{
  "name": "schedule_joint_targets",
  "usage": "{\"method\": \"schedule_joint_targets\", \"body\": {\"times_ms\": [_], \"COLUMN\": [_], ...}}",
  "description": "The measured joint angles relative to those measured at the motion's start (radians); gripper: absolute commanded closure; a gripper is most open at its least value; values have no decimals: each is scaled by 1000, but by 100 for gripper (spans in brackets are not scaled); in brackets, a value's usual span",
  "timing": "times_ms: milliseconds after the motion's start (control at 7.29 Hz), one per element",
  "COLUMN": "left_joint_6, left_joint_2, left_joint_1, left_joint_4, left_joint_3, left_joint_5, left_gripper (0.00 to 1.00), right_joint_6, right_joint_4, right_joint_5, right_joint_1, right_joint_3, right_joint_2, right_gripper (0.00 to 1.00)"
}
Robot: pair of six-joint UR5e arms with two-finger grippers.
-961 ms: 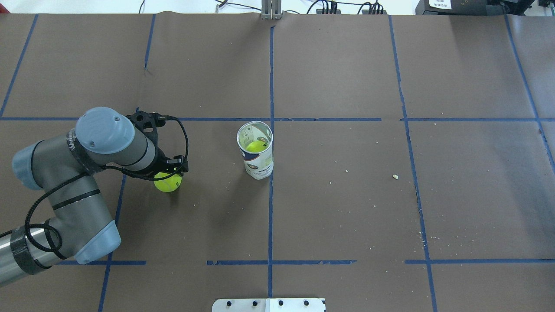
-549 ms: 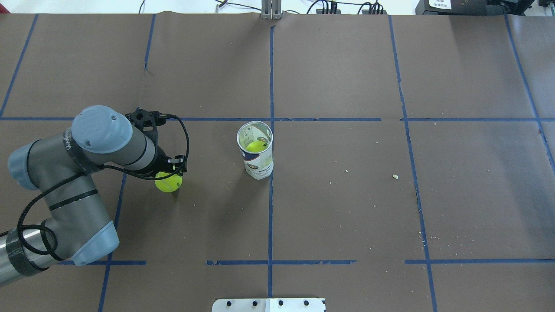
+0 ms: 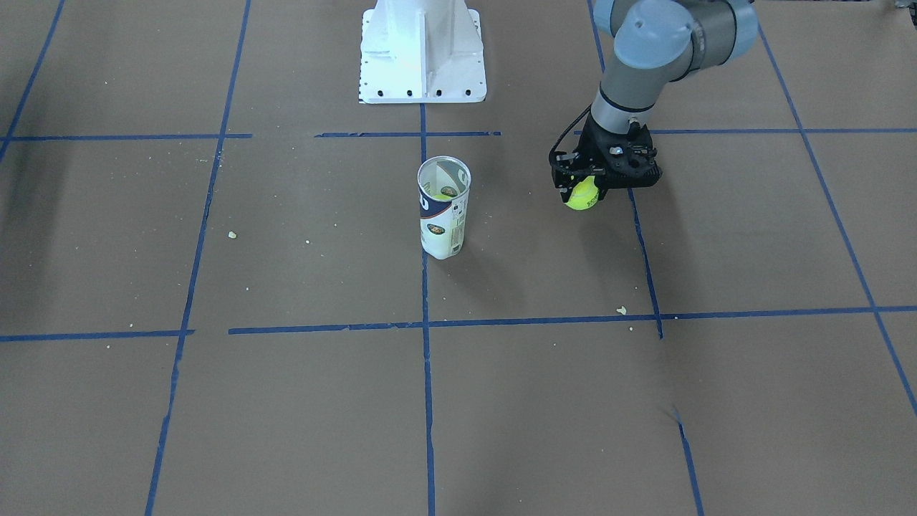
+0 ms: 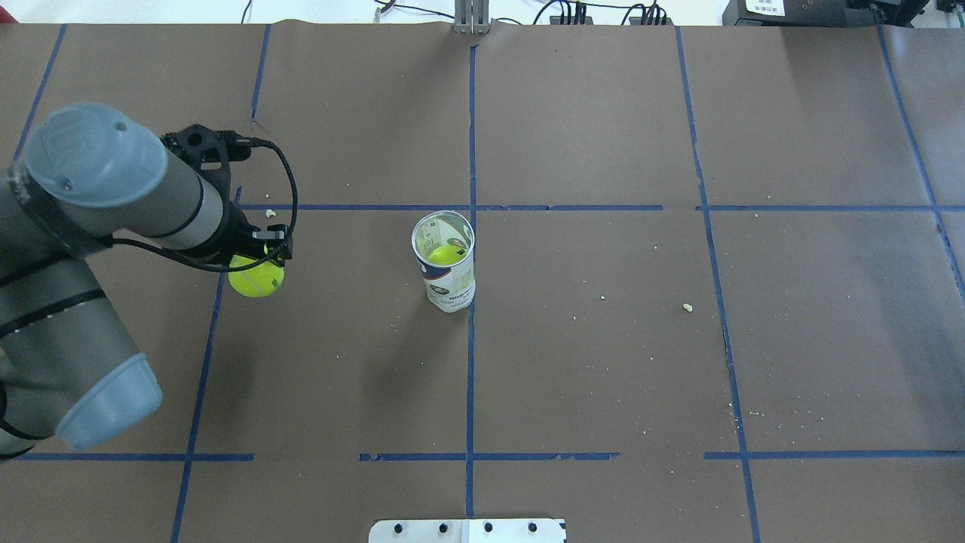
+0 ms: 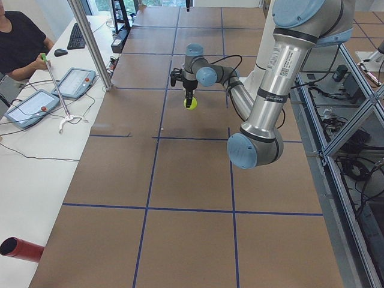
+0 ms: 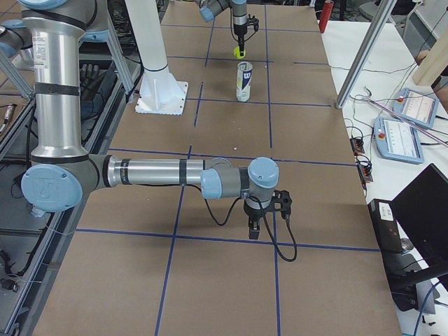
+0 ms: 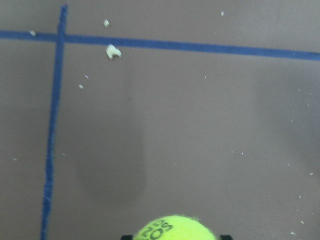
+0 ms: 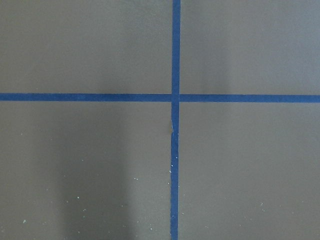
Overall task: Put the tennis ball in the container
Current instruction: 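Lift the tennis ball with the left gripper away from the table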
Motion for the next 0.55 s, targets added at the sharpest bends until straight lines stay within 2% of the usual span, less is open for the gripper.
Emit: {"method": "schedule_joint_targets", "body": {"times_ms": [275,549], "left_joint_6": [136,192], "left_joint_2": [-128,-244], "left_joint_1": [-149,-215], "left_joint_4": [234,373], "left_joint_3": [-32,-32], "left_joint_5": [-76,-146], "left_gripper": [100,100], "right_joint_6": [0,0], "right_joint_4": [0,0], "right_joint_5": [0,0], "right_joint_1": [0,0], "right_joint_3": [0,0], "right_joint_2": [0,0], "right_gripper": [0,0]}}
